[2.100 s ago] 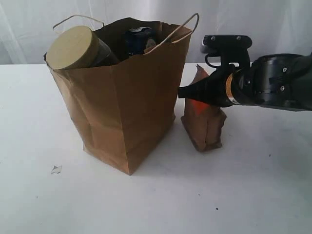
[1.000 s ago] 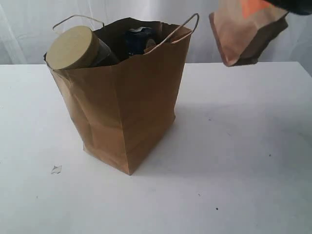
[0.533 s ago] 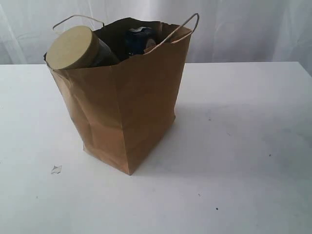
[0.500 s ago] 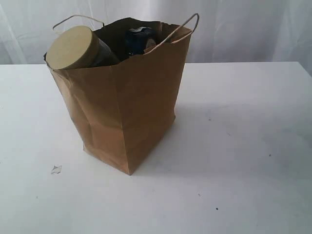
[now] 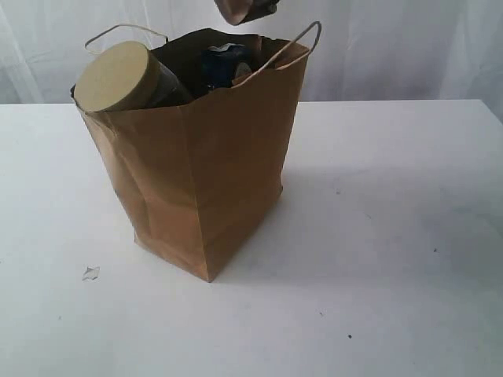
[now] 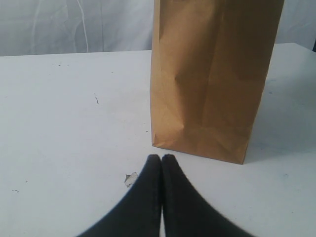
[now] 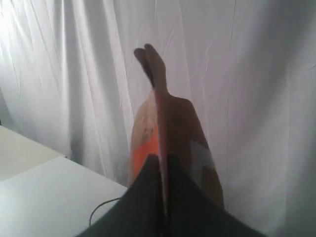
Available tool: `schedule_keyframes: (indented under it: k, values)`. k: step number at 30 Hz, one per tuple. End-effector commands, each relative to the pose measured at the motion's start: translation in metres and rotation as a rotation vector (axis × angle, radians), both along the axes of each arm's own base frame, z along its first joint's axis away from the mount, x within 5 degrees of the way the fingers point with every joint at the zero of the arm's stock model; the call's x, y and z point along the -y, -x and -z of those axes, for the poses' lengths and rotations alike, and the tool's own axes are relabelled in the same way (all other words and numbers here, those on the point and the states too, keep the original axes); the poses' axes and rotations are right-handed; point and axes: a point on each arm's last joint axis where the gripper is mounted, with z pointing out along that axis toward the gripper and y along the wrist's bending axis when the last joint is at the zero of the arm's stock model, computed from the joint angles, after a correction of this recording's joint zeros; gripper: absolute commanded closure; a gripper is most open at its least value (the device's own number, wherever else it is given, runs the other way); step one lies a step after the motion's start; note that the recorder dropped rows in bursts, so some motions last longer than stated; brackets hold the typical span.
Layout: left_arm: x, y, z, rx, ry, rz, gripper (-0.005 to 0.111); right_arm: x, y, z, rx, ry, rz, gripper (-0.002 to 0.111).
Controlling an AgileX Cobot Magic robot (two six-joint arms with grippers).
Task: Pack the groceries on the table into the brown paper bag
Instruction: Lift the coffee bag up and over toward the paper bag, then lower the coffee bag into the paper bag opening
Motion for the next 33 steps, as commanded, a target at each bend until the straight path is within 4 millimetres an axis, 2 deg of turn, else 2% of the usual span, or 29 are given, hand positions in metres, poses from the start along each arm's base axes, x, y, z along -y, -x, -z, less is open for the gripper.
schedule_keyframes:
  k: [1, 6, 11, 20, 28, 33]
  values:
    - [0.000, 0.000, 0.001, 0.000, 0.002, -0.002, 0.107, -0.018, 0.005, 0.002, 0.006, 0.009, -0.080, 0.108]
    - [0.000, 0.000, 0.001, 0.000, 0.002, -0.002, 0.107, -0.035, 0.004, 0.015, -0.006, 0.077, -0.091, 0.108]
    - [0.000, 0.000, 0.001, 0.000, 0.002, -0.002, 0.107, -0.041, -0.001, 0.026, -0.016, 0.134, -0.071, 0.108]
    - [0.000, 0.000, 0.001, 0.000, 0.002, -0.002, 0.107, -0.029, -0.014, 0.031, -0.068, 0.155, 0.114, 0.108]
    - [0.000, 0.000, 0.001, 0.000, 0.002, -0.002, 0.107, -0.032, -0.019, 0.059, -0.118, 0.226, 0.121, 0.108]
    - [0.000, 0.000, 0.001, 0.000, 0.002, -0.002, 0.107, -0.038, -0.017, 0.061, -0.128, 0.199, 0.049, 0.108]
